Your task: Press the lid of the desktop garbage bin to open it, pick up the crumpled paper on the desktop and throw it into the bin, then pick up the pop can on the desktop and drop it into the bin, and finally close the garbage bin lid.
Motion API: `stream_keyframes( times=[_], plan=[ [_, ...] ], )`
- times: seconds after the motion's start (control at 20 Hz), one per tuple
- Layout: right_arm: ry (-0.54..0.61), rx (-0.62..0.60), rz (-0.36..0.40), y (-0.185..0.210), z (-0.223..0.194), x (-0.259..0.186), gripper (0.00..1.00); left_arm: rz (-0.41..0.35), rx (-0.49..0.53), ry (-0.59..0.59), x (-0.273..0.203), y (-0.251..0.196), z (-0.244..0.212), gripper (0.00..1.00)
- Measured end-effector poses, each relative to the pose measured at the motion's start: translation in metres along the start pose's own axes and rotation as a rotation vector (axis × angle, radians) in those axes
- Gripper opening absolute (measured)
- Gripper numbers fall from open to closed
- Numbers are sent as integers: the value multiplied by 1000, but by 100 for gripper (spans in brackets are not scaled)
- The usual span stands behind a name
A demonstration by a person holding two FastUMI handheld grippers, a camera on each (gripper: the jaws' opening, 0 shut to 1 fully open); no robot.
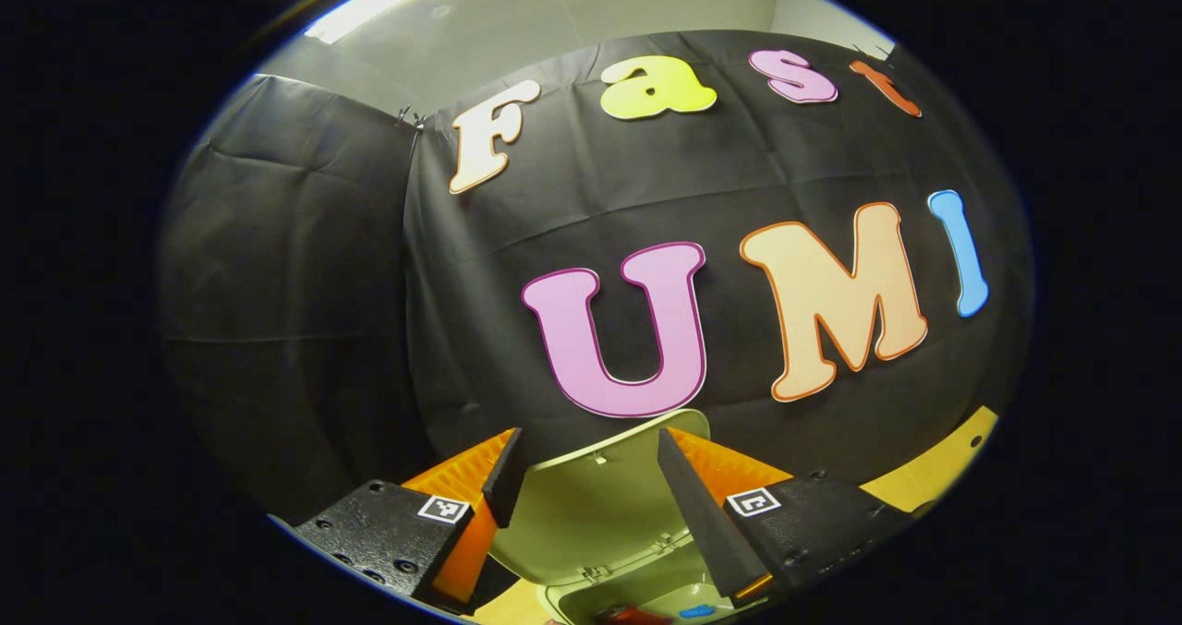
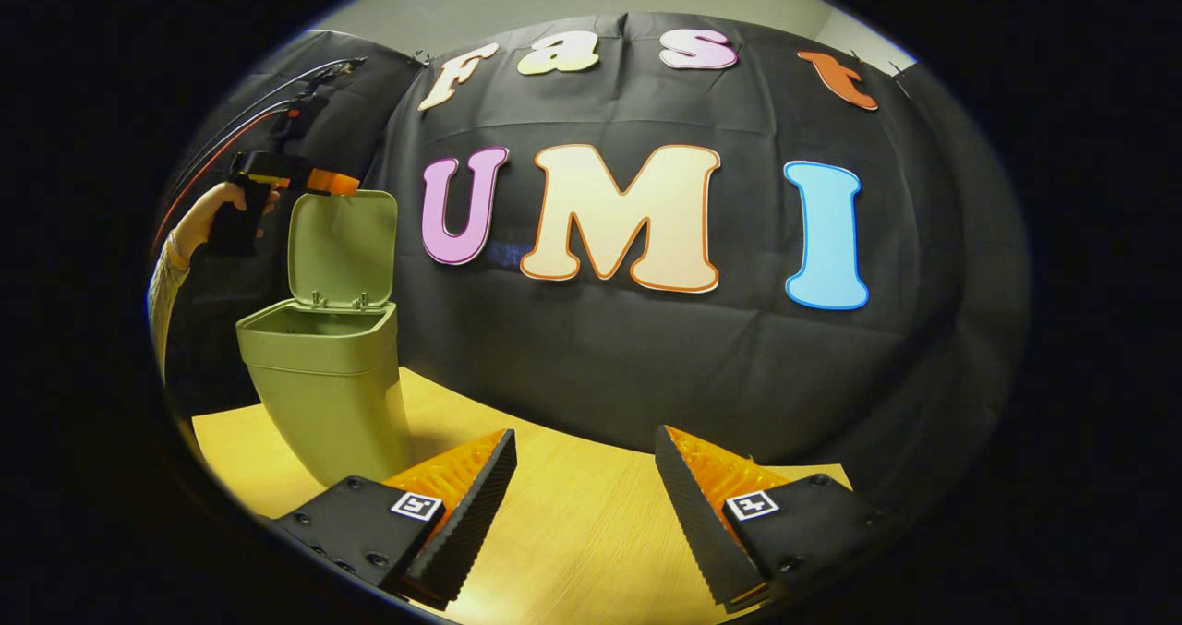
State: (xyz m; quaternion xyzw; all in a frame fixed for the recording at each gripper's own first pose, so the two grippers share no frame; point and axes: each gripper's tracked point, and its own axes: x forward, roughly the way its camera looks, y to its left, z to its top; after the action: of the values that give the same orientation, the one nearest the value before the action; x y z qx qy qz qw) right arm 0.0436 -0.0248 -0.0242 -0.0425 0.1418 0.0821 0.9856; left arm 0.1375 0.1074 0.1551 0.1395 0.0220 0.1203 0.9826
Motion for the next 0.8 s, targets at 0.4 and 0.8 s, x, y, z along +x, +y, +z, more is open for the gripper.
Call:
stream_keyframes(
  times=[0.4, 0.8],
  plan=[
    [-18, 24, 0, -2, -2, -7, 95, -106, -139, -4, -43, -23, 1, 86],
    [-60, 38, -2, -2, 0, -21, 95, -183, -105, -13, -95, -54, -21, 84]
  ],
)
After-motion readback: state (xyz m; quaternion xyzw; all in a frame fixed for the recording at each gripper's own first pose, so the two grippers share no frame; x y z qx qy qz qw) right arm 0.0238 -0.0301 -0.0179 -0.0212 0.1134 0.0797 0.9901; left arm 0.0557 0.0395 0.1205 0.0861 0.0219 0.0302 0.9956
